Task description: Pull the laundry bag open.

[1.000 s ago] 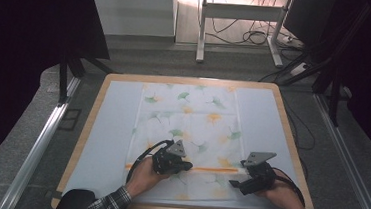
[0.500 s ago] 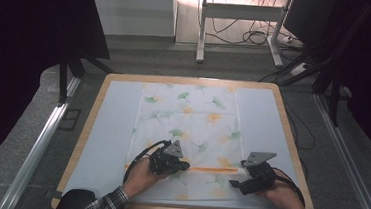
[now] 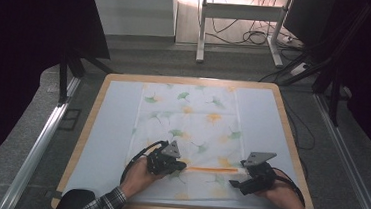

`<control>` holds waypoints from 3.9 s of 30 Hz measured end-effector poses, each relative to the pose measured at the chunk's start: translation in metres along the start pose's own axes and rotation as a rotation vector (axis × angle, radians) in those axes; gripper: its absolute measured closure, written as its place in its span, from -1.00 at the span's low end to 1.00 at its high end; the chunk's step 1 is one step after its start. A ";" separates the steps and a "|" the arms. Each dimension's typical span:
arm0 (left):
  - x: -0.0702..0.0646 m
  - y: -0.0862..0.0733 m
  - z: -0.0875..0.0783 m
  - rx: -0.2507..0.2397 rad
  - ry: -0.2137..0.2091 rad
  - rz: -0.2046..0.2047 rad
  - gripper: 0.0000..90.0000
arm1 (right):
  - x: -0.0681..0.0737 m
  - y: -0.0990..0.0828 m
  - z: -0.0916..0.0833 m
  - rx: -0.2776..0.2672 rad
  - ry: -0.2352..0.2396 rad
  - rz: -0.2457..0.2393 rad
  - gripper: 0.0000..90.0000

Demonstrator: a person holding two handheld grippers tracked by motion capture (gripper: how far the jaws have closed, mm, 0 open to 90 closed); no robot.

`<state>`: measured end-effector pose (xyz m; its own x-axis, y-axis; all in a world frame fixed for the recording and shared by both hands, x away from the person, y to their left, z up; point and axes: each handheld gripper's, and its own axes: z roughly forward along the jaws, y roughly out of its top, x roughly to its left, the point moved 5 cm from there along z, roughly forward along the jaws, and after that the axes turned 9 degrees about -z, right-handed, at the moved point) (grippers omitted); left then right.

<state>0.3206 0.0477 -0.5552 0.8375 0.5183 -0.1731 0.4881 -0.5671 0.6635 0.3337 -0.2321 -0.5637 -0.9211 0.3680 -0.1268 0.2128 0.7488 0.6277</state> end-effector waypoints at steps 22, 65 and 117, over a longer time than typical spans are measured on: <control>0.008 -0.013 -0.014 -0.009 0.023 -0.037 1.00 | 0.000 0.000 0.000 0.001 -0.001 0.000 -0.68; 0.019 -0.043 -0.047 -0.038 0.078 -0.104 1.00 | 0.000 0.000 0.000 0.000 -0.003 0.003 -0.68; 0.034 -0.072 -0.083 -0.064 0.153 -0.166 1.00 | 0.000 0.000 0.000 -0.001 -0.003 0.003 -0.68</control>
<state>0.2937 0.1593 -0.5488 0.6974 0.6950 -0.1747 0.5955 -0.4264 0.6808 0.3336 -0.2320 -0.5638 -0.9197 0.3715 -0.1271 0.2150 0.7473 0.6288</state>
